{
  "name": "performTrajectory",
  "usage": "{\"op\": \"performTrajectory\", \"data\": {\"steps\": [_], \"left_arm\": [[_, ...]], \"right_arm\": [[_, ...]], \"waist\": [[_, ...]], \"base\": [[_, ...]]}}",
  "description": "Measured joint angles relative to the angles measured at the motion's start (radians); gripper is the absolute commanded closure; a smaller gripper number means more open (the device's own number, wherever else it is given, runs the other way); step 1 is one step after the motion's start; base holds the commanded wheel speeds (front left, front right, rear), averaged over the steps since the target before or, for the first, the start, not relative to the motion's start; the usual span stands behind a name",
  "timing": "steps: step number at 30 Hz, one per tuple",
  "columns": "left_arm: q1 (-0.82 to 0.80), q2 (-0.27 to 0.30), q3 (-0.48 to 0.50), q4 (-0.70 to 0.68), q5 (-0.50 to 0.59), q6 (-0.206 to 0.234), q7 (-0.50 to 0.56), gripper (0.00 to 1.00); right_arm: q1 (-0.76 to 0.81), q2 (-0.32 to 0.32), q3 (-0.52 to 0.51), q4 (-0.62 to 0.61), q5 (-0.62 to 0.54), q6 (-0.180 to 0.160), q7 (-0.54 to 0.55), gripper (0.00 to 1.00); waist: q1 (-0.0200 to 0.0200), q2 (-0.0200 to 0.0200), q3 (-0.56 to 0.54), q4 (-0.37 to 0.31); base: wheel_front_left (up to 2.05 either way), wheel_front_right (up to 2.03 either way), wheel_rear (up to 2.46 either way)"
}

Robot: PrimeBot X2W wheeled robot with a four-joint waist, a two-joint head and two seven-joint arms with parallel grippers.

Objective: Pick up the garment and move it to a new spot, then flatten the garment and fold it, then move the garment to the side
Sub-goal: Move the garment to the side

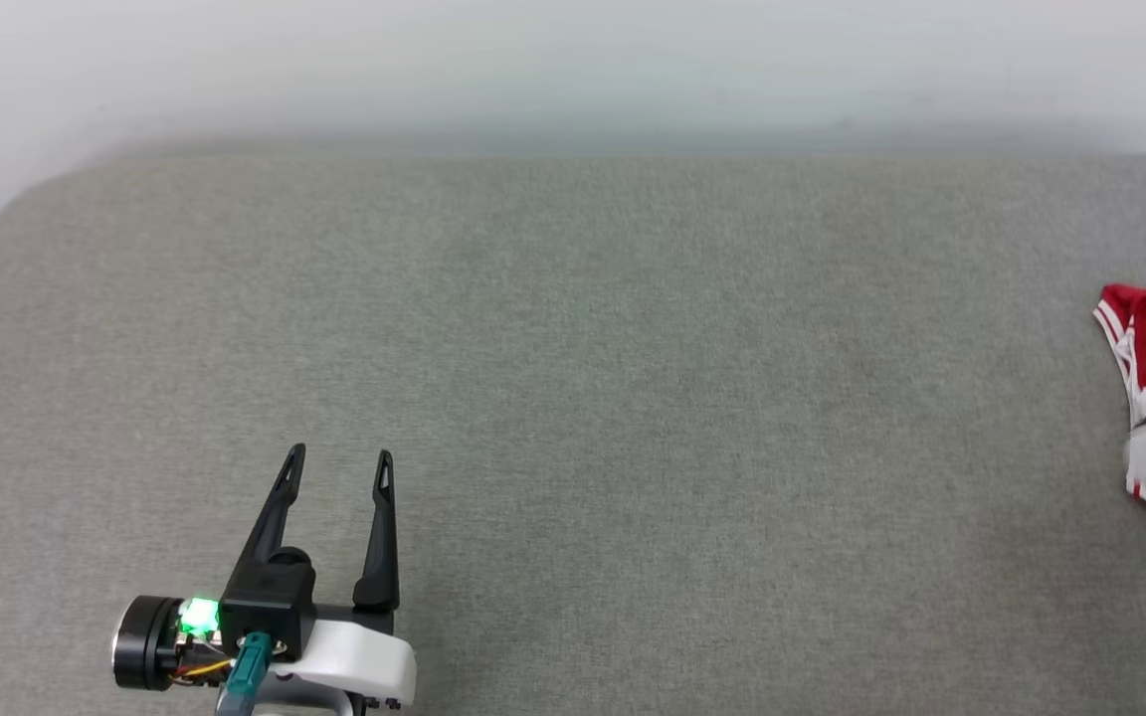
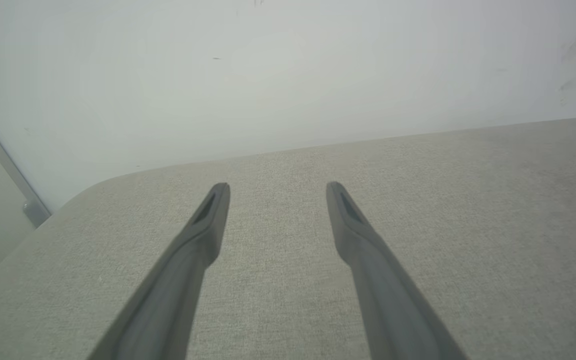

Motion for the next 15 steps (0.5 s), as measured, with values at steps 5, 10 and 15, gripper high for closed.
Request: {"op": "performTrajectory", "data": {"steps": [5,10,15], "left_arm": [[0.023,-0.007,0.007,0.007,0.0,-0.005,0.0,0.0],[0.044,-0.011,0.015,0.016,0.0,-0.009,0.0,0.0],[0.07,-0.01,0.029,0.019,-0.002,-0.018,0.0,0.0]], "right_arm": [[0.093,0.102,0.044,-0.022,-0.013,0.0,-0.019,0.0],[0.189,0.173,0.059,-0.006,0.001,0.0,-0.03,0.0],[0.268,0.193,0.059,0.022,0.025,0.0,-0.043,0.0]], "waist": [[0.0,0.0,-0.044,0.02],[0.0001,0.0,-0.076,0.033],[0.0001,0.0,-0.107,0.038]], "base": [[0.0,0.0,0.0],[0.0,0.0,0.0],[0.0,0.0,0.0]]}}
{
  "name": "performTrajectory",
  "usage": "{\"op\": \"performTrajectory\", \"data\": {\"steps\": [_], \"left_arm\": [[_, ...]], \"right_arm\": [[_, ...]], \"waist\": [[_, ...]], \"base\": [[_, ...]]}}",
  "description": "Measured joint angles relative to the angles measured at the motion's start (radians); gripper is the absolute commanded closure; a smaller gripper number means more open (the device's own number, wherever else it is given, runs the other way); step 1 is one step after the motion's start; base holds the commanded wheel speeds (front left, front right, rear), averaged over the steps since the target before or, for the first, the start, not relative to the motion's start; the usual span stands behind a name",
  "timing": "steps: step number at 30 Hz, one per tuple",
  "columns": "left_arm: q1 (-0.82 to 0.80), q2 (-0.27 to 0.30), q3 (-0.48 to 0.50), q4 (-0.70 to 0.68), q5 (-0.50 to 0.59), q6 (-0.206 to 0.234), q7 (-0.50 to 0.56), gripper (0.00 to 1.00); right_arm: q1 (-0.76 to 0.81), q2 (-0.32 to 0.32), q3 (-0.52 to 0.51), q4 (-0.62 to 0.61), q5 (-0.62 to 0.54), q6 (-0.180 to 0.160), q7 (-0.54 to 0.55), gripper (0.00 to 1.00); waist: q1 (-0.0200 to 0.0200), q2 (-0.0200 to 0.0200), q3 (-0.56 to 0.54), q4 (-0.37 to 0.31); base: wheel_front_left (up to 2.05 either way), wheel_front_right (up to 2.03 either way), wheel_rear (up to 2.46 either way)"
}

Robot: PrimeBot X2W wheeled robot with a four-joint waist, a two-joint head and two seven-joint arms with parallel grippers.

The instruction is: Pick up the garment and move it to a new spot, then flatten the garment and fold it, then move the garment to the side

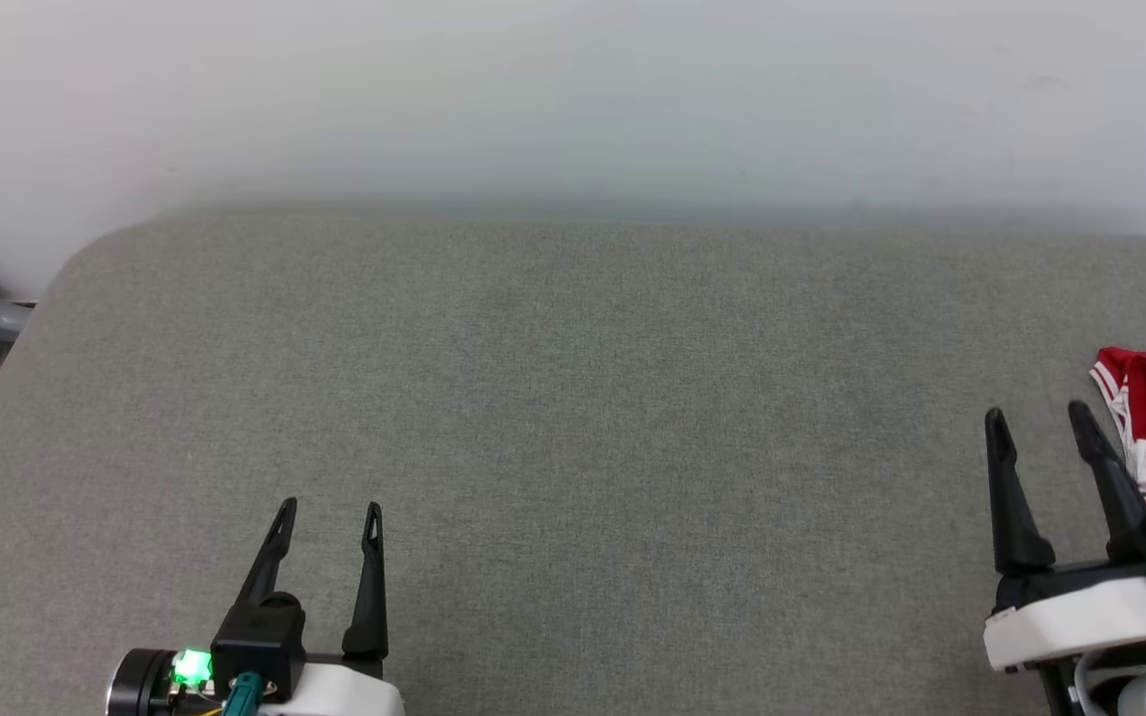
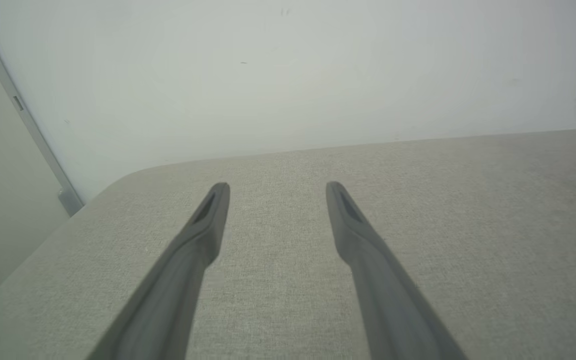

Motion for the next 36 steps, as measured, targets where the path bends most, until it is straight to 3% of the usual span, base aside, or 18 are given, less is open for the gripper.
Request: {"op": "performTrajectory", "data": {"steps": [12,29,30,36], "left_arm": [[0.043,-0.007,0.019,0.001,-0.01,-0.018,0.0,0.0],[0.057,-0.017,0.044,0.003,-0.015,-0.05,0.0,0.0],[0.058,-0.018,0.043,0.007,-0.015,-0.05,0.001,1.0],[0.081,-0.021,0.038,0.061,-0.032,-0.052,0.011,1.0]], "right_arm": [[0.156,0.045,0.013,-0.044,0.008,0.0,-0.008,0.0],[0.202,0.07,0.006,-0.062,-0.006,0.0,-0.01,0.0],[0.202,0.07,0.007,-0.058,-0.006,0.0,-0.009,1.0],[0.206,0.071,0.012,-0.006,0.009,0.0,0.002,1.0]], "waist": [[0.0,0.0,-0.05,-0.006],[0.0001,0.0,-0.063,-0.01],[0.0001,0.0,-0.063,-0.01],[0.0001,0.0,-0.063,-0.011]], "base": [[0.0,0.0,0.0],[0.0,0.0,0.0],[0.0,0.0,0.0],[0.0,0.0,0.0]]}}
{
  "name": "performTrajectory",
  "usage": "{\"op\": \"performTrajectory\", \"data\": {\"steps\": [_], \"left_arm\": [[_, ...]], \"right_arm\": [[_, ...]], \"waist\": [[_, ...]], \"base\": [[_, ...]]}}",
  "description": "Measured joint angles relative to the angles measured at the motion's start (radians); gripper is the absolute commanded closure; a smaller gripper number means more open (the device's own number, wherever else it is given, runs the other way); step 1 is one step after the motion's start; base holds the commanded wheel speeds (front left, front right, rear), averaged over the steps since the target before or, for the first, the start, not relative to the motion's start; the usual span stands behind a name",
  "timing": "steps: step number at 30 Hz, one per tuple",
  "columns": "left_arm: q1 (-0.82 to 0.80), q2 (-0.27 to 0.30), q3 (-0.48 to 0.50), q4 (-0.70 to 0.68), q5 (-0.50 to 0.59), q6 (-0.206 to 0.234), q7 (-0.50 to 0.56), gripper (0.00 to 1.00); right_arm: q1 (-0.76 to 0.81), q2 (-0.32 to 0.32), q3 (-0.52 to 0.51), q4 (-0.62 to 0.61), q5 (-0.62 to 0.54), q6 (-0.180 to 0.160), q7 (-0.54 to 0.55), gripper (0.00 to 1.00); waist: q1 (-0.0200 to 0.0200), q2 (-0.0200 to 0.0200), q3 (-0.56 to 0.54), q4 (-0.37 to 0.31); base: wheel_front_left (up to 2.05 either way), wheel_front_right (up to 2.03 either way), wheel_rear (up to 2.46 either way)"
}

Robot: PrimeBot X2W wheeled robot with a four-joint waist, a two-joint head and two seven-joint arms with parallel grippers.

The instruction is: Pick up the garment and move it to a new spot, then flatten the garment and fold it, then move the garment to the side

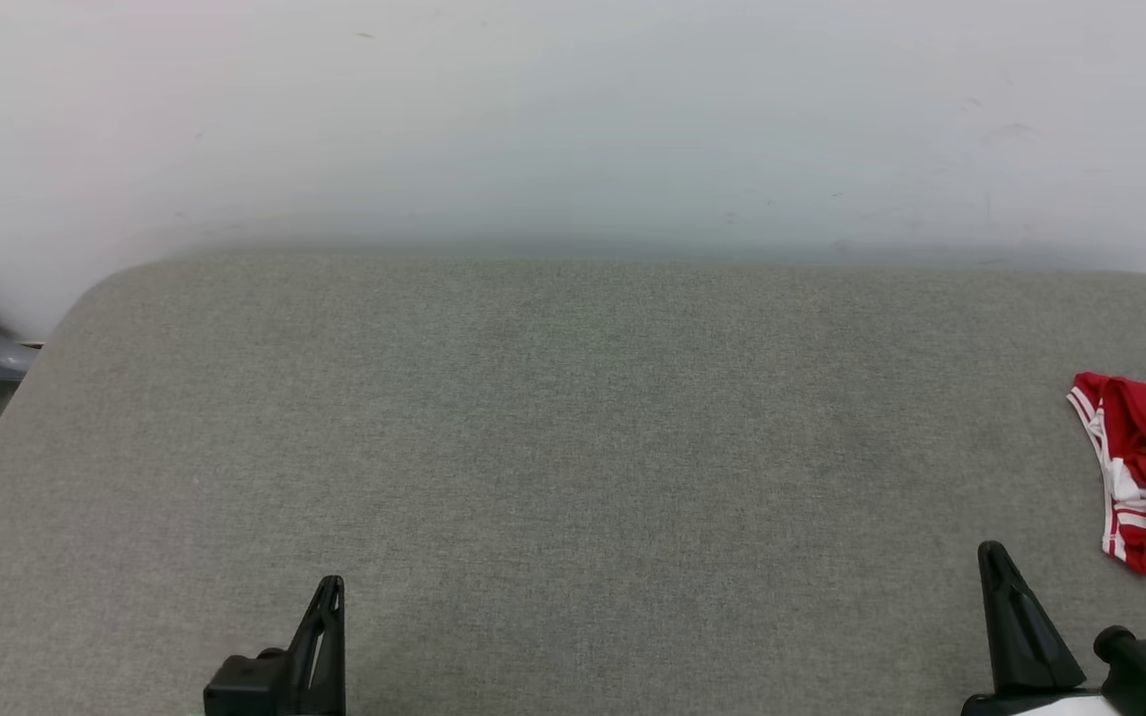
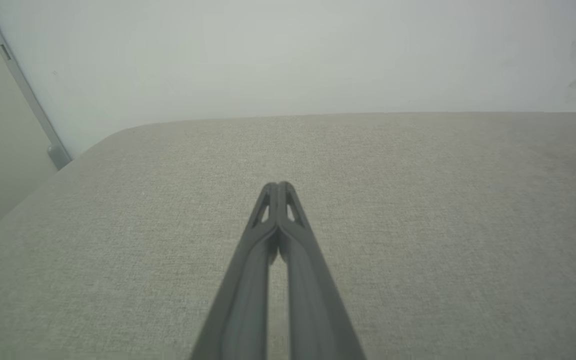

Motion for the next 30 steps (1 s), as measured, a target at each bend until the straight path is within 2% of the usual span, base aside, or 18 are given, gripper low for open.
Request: {"op": "performTrajectory", "data": {"steps": [14,30], "left_arm": [[-0.031,-0.011,0.035,0.023,-0.281,-0.029,0.067,1.0],[-0.074,-0.019,0.07,0.043,-0.551,-0.058,0.132,1.0]], "right_arm": [[-0.02,0.0,-0.004,0.031,0.27,0.0,0.063,1.0],[-0.069,0.0,-0.011,0.059,0.532,0.0,0.125,1.0]], "waist": [[0.0,0.0,0.004,-0.006],[0.0001,0.0,0.008,-0.012]], "base": [[0.0,0.0,0.0],[0.0,0.0,0.0]]}}
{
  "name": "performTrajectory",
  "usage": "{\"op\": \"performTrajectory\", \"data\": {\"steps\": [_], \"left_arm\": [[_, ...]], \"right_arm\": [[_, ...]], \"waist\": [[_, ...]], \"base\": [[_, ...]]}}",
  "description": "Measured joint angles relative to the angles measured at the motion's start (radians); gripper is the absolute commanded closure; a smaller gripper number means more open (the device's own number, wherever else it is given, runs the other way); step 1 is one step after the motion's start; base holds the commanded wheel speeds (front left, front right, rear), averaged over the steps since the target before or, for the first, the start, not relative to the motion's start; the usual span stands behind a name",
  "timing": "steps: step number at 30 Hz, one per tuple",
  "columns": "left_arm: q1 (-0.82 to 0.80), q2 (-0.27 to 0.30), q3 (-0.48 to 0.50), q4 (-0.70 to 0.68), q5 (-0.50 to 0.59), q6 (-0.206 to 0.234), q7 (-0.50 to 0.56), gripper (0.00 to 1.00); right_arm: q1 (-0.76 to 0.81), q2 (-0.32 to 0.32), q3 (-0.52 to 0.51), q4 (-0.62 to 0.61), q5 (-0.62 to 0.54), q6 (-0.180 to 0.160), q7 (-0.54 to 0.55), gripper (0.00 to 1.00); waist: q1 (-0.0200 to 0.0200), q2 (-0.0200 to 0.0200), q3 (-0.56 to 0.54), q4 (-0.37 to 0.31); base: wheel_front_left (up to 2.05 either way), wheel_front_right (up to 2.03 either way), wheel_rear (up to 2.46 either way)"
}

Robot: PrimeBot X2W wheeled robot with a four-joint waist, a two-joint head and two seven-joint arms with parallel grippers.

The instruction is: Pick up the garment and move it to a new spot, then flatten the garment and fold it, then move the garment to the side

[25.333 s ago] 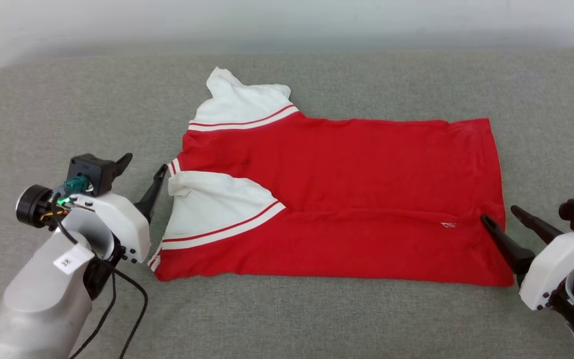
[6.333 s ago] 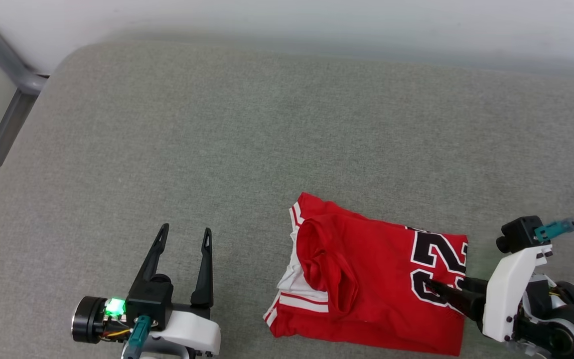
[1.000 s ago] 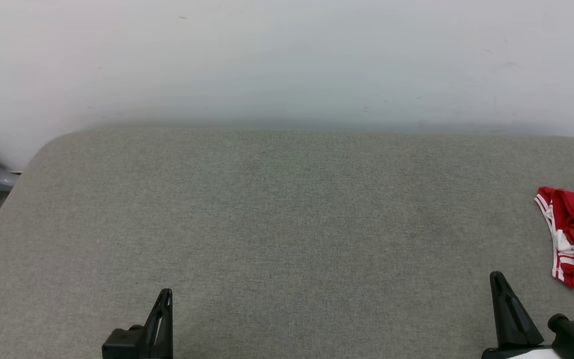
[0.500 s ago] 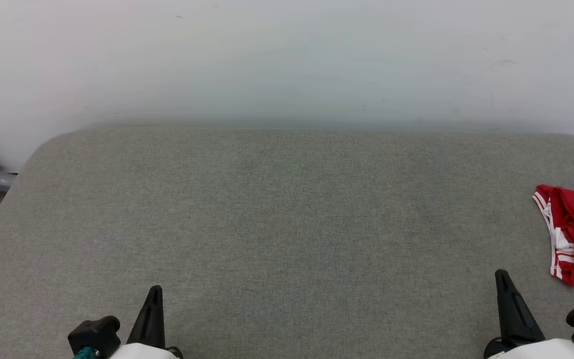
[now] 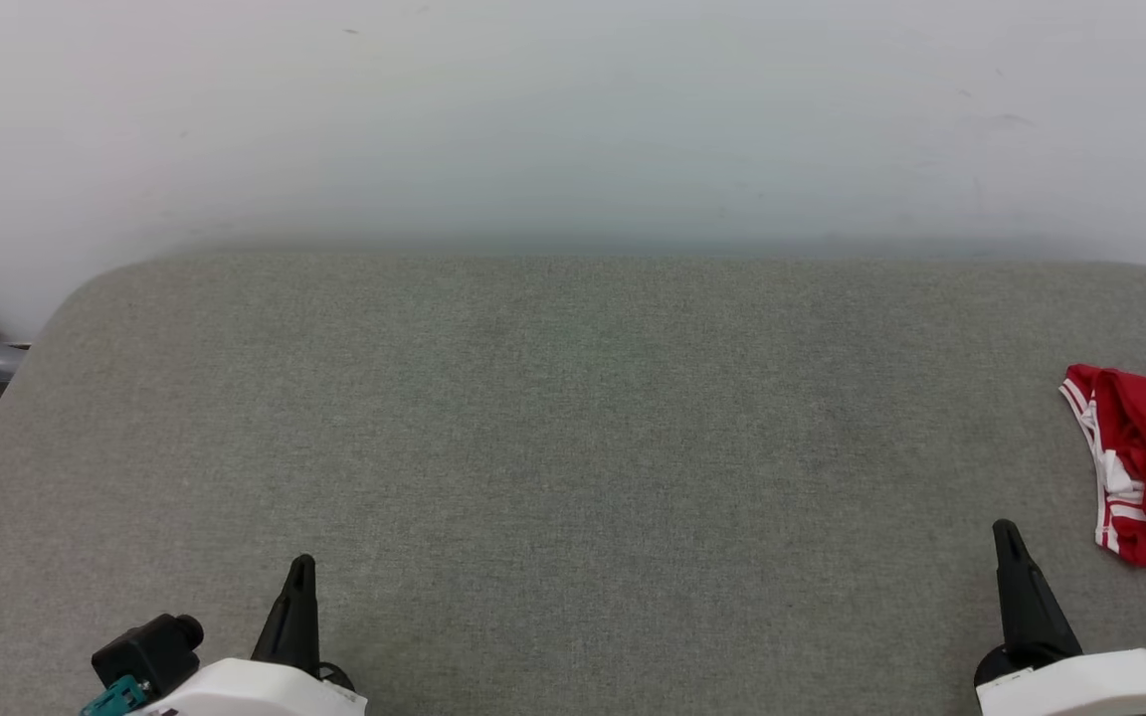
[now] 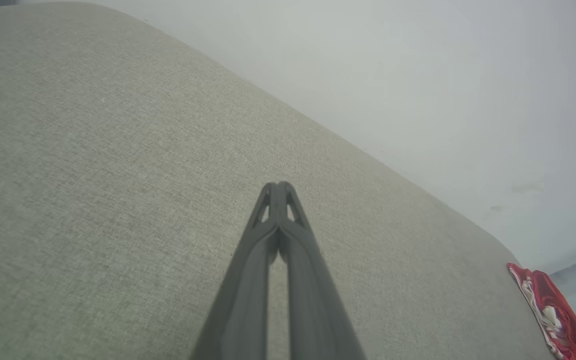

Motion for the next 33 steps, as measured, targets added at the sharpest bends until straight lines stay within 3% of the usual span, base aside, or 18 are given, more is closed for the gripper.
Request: {"op": "performTrajectory", "data": {"steps": [33], "left_arm": [[-0.066,-0.015,0.06,0.035,-0.435,-0.048,0.104,1.0]], "right_arm": [[-0.07,0.0,-0.015,0.049,0.412,0.0,0.1,1.0]], "waist": [[0.0,0.0,0.008,-0.013]], "base": [[0.0,0.0,0.0]]}}
